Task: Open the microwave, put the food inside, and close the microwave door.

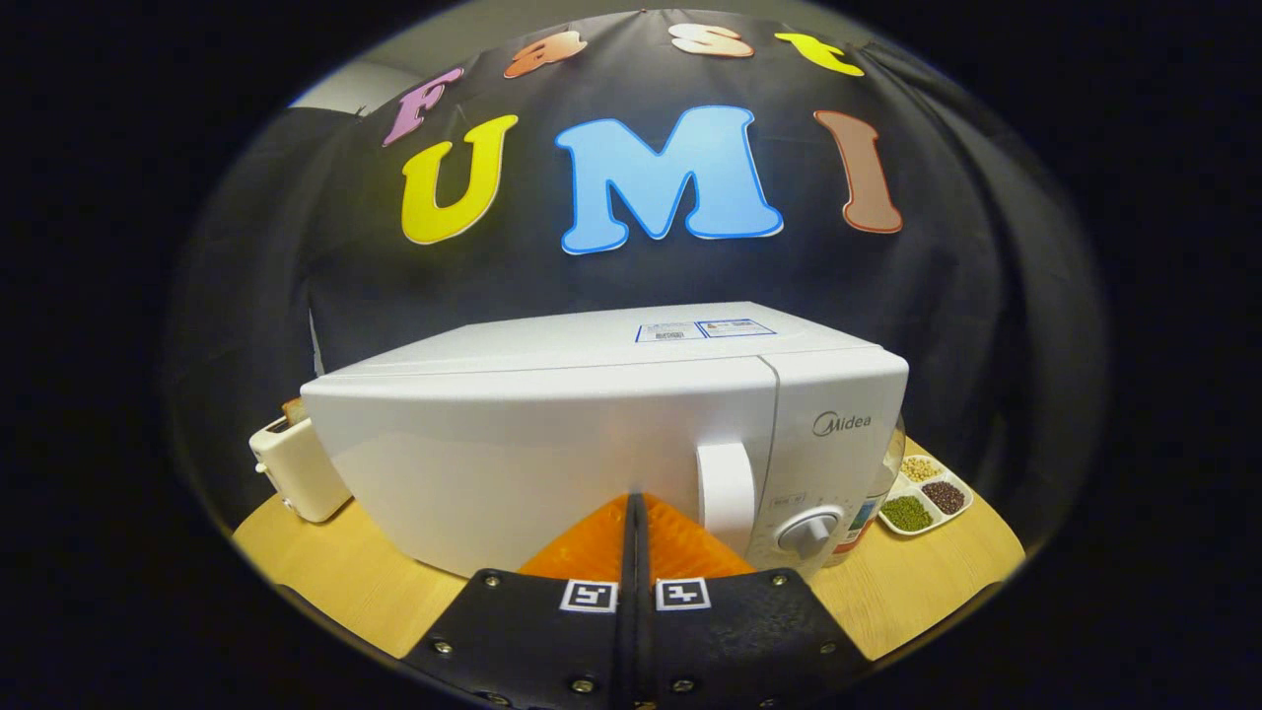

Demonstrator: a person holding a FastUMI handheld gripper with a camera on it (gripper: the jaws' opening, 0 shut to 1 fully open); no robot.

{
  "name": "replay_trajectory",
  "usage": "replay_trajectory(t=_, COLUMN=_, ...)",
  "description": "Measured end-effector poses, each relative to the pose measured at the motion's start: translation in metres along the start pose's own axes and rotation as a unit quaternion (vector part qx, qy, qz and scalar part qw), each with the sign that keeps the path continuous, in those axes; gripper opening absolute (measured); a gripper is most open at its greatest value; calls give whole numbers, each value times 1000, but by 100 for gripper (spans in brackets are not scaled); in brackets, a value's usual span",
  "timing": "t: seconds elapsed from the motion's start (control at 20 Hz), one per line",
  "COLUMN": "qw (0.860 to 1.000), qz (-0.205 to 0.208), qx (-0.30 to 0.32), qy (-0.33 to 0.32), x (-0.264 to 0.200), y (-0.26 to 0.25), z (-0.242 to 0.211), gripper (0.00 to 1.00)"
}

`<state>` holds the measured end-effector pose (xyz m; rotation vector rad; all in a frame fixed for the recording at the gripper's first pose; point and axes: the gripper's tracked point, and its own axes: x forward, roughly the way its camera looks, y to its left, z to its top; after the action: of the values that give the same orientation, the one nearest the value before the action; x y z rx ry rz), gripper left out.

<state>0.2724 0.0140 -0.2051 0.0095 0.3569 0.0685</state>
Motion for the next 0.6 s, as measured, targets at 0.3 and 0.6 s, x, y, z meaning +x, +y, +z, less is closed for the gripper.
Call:
replay_trajectory(t=0.3, qw=999, qz=-24, qx=12, qy=-28, x=-33, y=-15, z=29, gripper=0)
replay_trajectory(t=0.6, qw=995, qz=-44, qx=-4, qy=-84, x=-112, y=-11, z=65, gripper=0)
